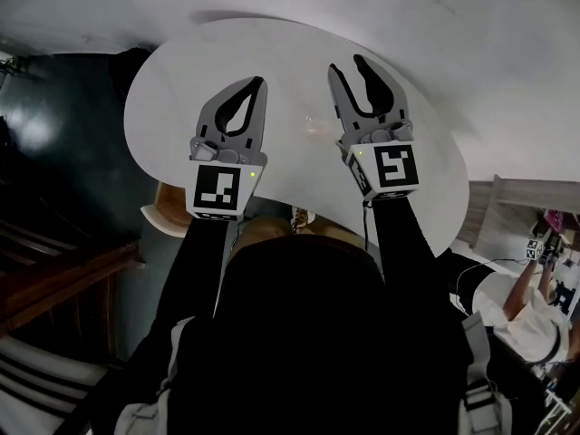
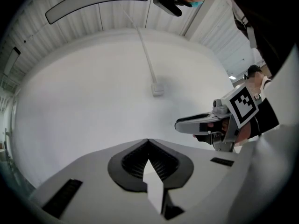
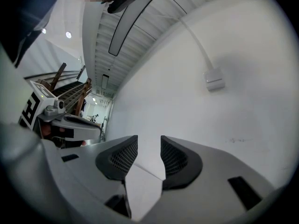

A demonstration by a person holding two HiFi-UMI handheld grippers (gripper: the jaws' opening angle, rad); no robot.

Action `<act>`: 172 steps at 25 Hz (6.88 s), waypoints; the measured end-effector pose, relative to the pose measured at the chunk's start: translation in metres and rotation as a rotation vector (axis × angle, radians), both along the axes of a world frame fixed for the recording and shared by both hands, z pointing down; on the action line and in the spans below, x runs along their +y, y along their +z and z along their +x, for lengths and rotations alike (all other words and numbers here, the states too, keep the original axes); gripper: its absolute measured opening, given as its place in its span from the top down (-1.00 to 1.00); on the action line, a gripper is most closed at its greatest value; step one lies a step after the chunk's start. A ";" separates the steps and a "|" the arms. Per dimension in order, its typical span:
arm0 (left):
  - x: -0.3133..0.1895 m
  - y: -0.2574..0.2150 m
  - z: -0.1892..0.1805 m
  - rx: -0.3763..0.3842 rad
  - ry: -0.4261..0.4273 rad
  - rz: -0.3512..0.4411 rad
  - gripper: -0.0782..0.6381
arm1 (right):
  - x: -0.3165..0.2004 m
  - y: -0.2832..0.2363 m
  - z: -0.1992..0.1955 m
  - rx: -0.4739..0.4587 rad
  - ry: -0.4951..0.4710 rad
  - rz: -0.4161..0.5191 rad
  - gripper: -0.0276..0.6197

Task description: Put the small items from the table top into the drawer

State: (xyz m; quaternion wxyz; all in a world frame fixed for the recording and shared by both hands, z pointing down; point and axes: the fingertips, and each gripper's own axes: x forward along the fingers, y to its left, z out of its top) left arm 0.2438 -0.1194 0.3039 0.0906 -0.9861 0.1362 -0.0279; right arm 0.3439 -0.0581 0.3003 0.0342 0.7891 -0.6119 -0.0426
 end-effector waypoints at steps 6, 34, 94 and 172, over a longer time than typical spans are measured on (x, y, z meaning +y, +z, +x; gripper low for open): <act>0.007 0.005 0.006 -0.014 -0.009 -0.005 0.74 | -0.008 0.038 -0.005 -0.026 -0.137 -0.142 0.39; 0.008 0.017 -0.038 -0.045 -0.157 -0.028 0.74 | 0.019 0.329 -0.033 0.337 -0.712 -1.187 0.37; -0.004 -0.019 -0.016 0.055 -0.136 -0.003 0.74 | -0.007 0.004 -0.026 -0.036 -0.171 -0.016 0.59; -0.075 0.054 -0.441 -0.030 -0.768 -0.111 0.74 | -0.120 0.341 -0.445 0.025 -0.815 -0.822 0.48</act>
